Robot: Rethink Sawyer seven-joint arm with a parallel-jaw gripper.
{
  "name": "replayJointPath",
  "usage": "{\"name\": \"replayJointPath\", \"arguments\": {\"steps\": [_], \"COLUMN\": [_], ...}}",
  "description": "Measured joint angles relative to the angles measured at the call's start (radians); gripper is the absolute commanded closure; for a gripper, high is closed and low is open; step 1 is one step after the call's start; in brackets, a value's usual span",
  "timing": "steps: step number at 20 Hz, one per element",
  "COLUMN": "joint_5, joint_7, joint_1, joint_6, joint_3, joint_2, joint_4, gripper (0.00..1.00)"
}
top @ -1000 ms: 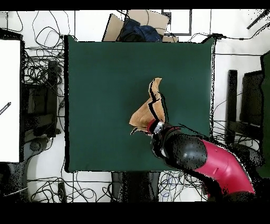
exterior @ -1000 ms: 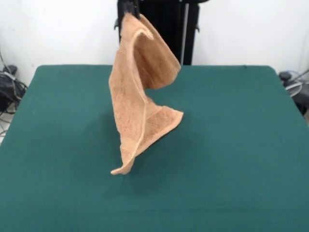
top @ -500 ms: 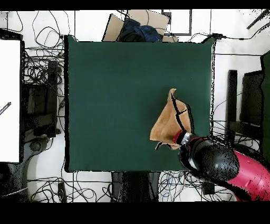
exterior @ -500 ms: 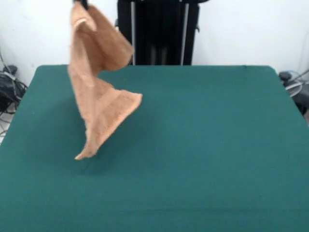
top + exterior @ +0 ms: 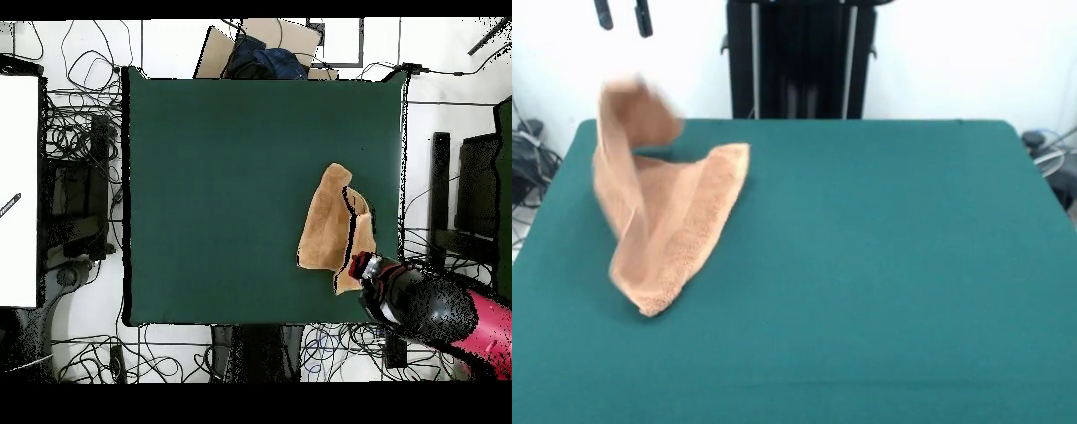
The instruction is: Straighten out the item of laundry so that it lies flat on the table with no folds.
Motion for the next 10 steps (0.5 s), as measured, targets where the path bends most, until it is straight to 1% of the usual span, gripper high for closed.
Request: {"name": "replayJointPath", "arguments": {"steps": [3, 10], "joint_5": [-0.012, -0.032], "joint_7": [-0.018, -0.024], "joint_1": [-0.014, -0.015], "joint_6": [0.000, -0.007], "joint_3": [0.025, 0.056], "joint_2": [0.023, 0.041], "joint_4": [0.000, 0.000], "gripper": [0.00, 0.00]}}
